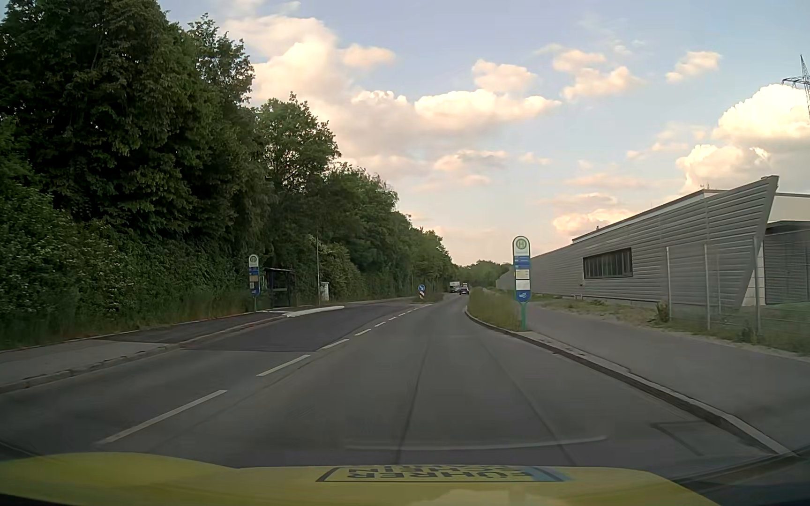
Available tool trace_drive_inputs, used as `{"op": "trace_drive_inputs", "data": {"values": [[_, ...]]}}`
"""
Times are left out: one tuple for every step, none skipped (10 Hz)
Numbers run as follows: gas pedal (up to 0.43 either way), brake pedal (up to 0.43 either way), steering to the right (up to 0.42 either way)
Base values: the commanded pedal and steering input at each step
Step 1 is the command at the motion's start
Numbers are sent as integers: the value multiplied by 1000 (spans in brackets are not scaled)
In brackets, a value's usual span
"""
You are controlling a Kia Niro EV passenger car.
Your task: Follow the waypoints while adhering to traffic rules and regulations
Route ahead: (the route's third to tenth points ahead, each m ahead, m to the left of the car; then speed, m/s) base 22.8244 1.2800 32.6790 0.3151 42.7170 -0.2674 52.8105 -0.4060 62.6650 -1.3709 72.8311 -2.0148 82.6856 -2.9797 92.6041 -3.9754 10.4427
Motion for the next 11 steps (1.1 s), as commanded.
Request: {"op": "trace_drive_inputs", "data": {"values": [[177, 0, 0], [177, 0, 0], [177, 0, 0], [177, 0, 0], [177, 0, 1], [169, 0, 6], [169, 0, 8], [157, 0, 9], [157, 0, 9], [150, 0, 9], [150, 0, 10]]}}
